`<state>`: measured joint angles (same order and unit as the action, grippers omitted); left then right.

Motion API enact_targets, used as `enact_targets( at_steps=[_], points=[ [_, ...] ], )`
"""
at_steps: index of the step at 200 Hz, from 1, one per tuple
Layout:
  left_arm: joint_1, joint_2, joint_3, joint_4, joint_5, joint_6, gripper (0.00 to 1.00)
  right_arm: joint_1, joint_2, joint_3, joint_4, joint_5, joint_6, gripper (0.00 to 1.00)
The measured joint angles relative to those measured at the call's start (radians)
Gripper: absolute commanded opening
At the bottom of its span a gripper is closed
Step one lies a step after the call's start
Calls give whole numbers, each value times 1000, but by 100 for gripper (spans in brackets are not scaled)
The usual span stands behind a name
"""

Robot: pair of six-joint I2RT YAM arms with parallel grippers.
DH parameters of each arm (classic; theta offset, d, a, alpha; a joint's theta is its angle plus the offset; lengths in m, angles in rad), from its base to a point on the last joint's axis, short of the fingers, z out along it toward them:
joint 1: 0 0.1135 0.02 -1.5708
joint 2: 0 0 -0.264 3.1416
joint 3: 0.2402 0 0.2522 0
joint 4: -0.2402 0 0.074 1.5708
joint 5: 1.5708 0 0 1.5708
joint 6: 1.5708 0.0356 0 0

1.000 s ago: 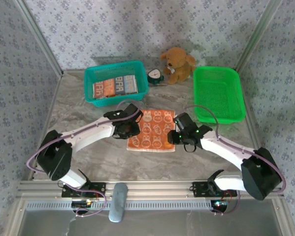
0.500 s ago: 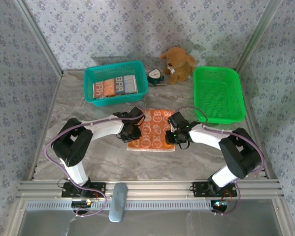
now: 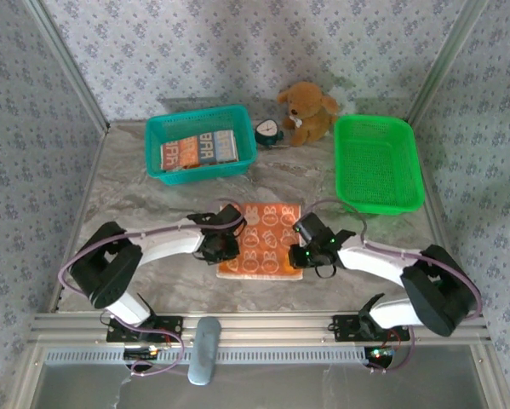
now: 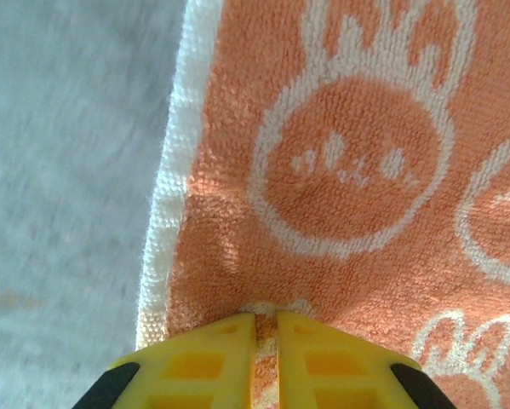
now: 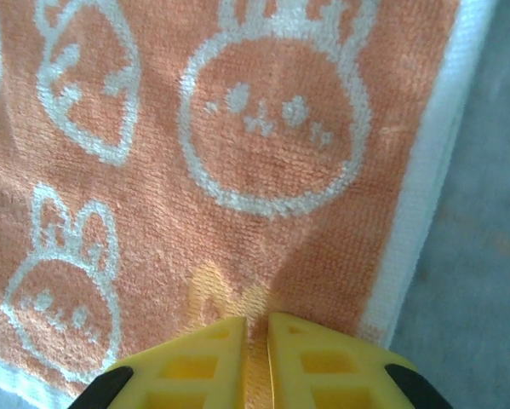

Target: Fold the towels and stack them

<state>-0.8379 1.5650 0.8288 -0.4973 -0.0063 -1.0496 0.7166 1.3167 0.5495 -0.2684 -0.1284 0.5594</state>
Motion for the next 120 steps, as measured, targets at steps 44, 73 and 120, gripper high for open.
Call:
enact_targets(
  at_steps=[44,73,120],
  points=[
    [-18,-98,-34,-116,-3,-18,21,25,-105,8,-132,5,32,25],
    [45,-103,63,-151,-8,33,22,-47,-94,111,-172,5,19,25],
    [222,-44,209,-84,-21,167,16,-192,88,298,-128,-15,-52,19]
  ],
)
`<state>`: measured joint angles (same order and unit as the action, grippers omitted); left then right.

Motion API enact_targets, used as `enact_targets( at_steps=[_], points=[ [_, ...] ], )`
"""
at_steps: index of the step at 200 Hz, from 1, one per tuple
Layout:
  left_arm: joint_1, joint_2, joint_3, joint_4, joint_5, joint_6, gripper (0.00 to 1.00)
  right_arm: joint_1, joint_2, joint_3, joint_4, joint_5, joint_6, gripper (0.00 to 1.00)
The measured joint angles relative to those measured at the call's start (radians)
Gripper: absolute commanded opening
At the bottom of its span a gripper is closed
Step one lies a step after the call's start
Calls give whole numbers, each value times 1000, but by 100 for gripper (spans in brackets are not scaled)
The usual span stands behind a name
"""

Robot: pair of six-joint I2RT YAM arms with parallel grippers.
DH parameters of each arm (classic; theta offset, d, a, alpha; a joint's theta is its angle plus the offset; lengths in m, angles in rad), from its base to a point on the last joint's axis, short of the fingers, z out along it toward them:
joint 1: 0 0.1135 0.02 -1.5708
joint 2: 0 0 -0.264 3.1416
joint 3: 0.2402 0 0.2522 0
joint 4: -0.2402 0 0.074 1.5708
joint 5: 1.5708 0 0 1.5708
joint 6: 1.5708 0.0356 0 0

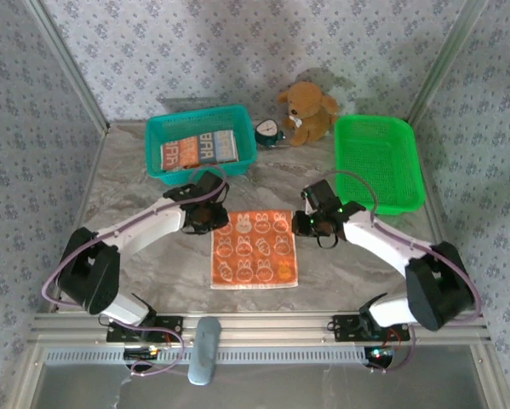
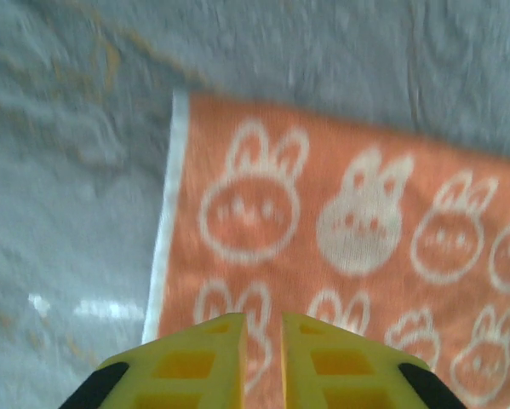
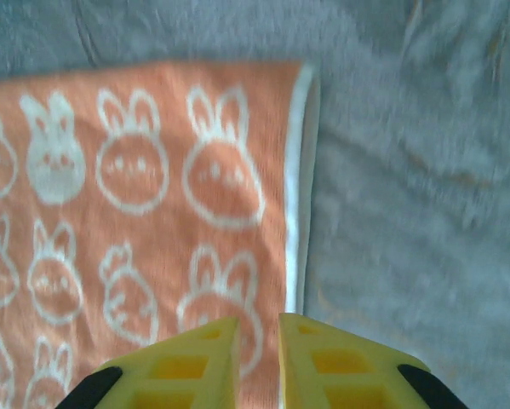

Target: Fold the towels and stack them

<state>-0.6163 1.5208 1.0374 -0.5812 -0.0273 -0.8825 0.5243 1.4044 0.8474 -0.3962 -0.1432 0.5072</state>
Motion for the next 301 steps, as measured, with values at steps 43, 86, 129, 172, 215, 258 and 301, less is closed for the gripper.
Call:
enact_targets(
  at_steps=[43,86,129,172,215,258,301],
  points=[
    [95,126,15,54,11,86,13,-27,237,159,41,-37,-56,18],
    [109,206,18,81,15,132,12,-34,395,241,51,-49,-87,18],
    [140,250,18,97,1,142,12,-66,454,278,54,-55,-113,18],
    [146,246,18,100,2,150,13,-80,454,282,56,-57,-137,23],
    [152,213,58,89,5,163,22,-84,396,287,42,-56,-150,31],
    [153,226,93,113,13,187,38,-107,374,304,35,-55,-150,32],
    [153,291,95,118,31,195,39,-120,422,304,34,-55,-150,33]
  ],
)
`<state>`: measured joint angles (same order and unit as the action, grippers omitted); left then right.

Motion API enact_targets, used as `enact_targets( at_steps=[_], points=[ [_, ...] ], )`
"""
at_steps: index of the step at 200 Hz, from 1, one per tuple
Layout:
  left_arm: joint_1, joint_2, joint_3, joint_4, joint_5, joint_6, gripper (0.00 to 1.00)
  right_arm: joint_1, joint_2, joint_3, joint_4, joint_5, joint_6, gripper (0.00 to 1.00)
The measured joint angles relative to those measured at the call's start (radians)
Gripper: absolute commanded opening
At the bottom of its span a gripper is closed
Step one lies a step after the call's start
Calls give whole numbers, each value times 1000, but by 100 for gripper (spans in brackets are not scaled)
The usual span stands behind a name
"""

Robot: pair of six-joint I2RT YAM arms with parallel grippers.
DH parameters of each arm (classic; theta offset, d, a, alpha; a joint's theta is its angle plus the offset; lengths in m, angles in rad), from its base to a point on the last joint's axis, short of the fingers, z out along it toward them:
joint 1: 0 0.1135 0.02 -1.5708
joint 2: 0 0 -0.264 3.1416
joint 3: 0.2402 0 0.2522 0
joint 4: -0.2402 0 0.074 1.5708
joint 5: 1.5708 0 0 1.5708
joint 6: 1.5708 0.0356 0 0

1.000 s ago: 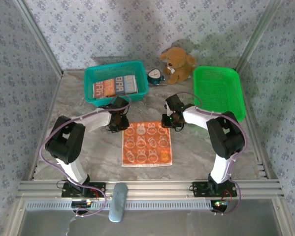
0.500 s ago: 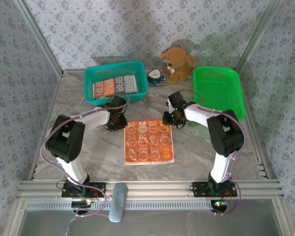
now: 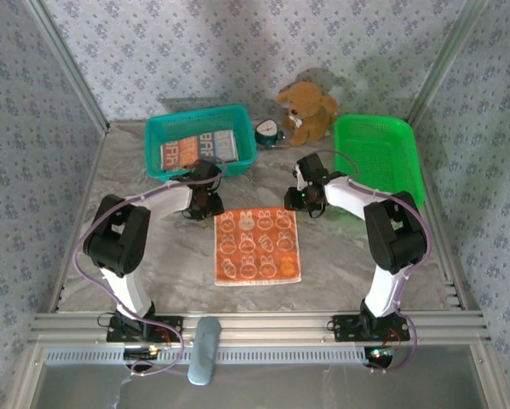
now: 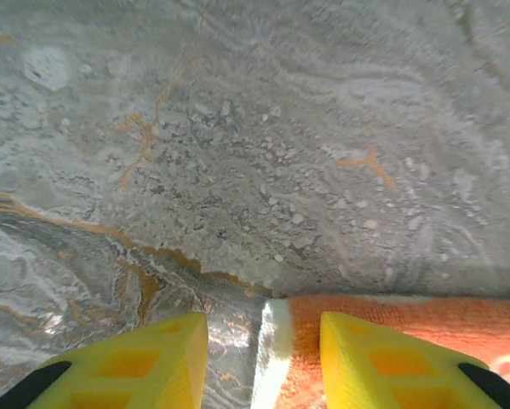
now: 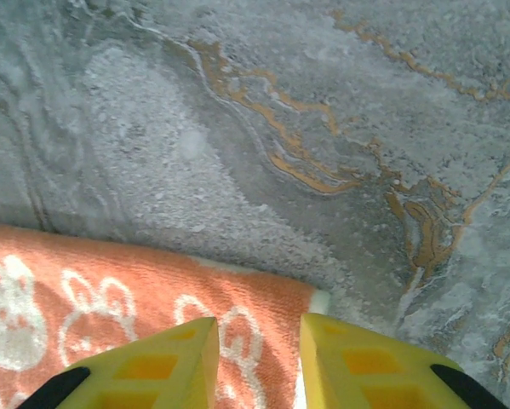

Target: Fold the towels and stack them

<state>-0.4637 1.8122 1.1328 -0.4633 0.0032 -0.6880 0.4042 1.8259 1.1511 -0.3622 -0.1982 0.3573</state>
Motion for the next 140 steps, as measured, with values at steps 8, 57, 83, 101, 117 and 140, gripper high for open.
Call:
enact_targets(
  at_steps=[8,57,83,101,117,140],
  points=[
    [0,10,1,1,5,0,39,0,12,0,0,0,0,34],
    [2,43,27,12,11,10,32,-2,50,5,3,-3,0,32],
    [5,43,28,10,13,10,26,-3,51,5,4,-1,-2,24],
    [5,47,28,9,10,13,19,-3,54,5,11,-1,-2,11],
    [6,49,30,3,4,12,12,-2,57,5,17,-1,-10,3],
    [3,50,32,21,15,16,4,-2,57,5,23,-1,-10,0]
  ],
)
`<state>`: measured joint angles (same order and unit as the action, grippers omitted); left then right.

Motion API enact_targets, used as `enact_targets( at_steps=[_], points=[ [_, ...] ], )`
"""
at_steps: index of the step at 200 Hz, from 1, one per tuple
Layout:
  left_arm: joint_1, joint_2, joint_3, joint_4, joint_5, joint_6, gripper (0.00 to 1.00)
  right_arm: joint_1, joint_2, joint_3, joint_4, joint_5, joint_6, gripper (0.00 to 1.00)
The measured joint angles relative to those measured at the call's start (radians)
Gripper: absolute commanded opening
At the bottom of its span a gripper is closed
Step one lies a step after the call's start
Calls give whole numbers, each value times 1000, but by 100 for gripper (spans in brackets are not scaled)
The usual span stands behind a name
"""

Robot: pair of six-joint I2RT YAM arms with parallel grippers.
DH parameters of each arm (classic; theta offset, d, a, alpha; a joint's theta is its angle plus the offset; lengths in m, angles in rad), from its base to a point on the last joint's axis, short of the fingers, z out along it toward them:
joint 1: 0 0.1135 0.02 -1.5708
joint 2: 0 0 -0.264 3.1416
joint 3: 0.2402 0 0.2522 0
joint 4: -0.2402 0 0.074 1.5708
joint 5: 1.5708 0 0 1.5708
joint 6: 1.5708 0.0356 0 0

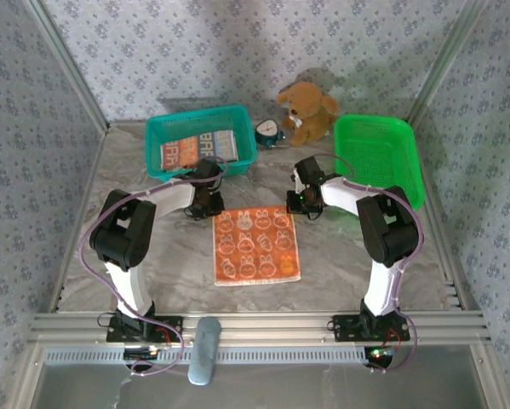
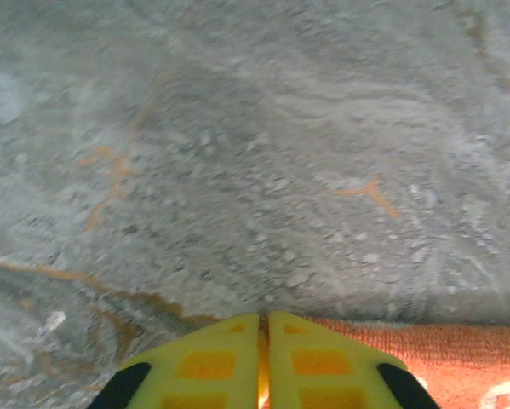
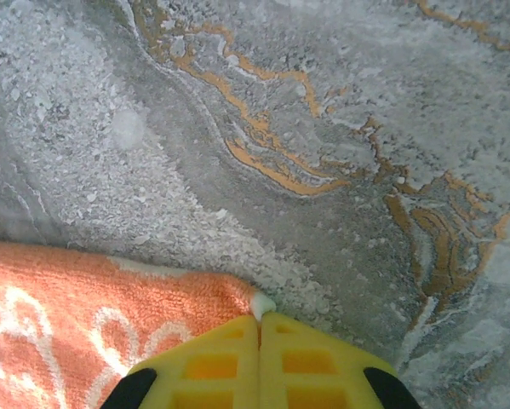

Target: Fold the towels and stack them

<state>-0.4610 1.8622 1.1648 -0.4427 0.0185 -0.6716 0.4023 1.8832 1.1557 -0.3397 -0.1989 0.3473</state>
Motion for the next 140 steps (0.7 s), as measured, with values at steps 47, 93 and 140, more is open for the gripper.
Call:
enact_targets(
  at_steps=[47,93,140],
  points=[
    [-6,-3,16,-10,12,6,0,-1,-24,-2,-1,1,-2,0],
    [-6,-74,34,-32,11,22,0,-2,-164,-45,12,8,-6,0],
    [-11,-193,-38,-10,9,28,0,14,-275,-155,43,24,-16,0]
  ],
)
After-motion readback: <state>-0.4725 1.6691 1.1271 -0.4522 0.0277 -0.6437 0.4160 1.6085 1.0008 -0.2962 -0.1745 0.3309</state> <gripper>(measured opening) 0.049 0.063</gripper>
